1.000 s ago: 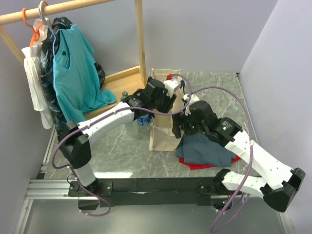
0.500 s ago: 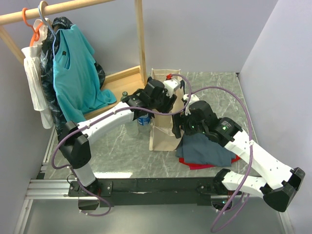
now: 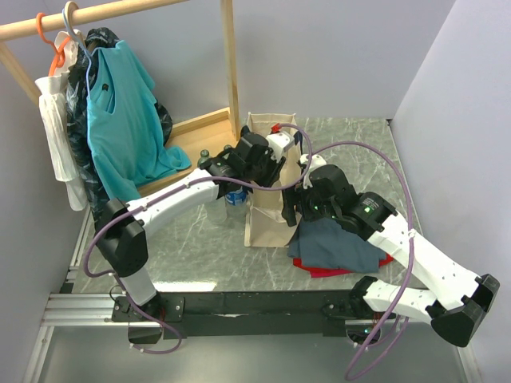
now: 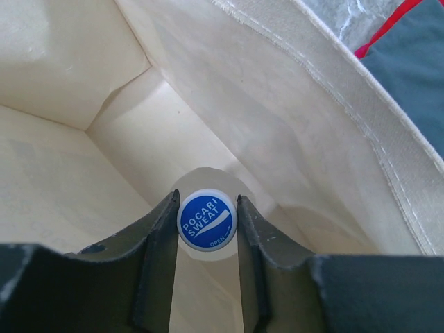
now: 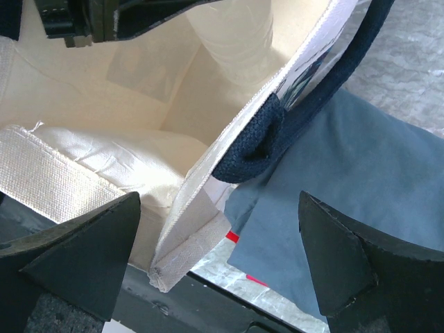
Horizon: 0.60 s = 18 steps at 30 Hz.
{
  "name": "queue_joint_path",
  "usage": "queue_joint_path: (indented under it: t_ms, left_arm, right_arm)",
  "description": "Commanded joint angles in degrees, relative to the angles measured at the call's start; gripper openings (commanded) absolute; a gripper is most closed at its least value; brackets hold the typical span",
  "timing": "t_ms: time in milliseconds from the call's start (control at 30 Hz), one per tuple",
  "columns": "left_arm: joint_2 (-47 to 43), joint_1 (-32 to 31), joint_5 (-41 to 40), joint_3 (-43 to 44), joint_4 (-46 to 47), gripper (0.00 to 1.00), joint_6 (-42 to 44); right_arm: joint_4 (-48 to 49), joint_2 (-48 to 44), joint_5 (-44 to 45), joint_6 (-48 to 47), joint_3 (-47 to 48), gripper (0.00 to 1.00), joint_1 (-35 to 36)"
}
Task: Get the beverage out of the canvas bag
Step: Take out the drink from the canvas bag.
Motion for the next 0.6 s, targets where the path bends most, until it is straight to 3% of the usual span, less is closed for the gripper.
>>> queue_joint_path:
  t_ms: [0,133,167,567]
  left_arm:
    - [-3.5,-0.1,0.1,-1.0,1.1,0.33,0.1]
    - [-3.1,-0.1,-1.4,-0.7,0.8,0.11,-0.1]
    - [-3.1,-0.1,-1.4,-0.6,1.0,0.02,-0.3]
    - [-5.7,-0.1,-2.8,3.1,2.0,0.01,-0.7]
  right_arm:
    - [-0.6,0.5,1.1,-1.1,0.9,1.00,0.7]
    - [-0.5,0.7,1.2,-1.2,1.1,1.00,0.7]
    - [-0.4,0.7,1.2,-1.2,1.1,1.00,0.7]
    - [0.5,-1.6,5.3,-0.4,1.9,1.00,0.9]
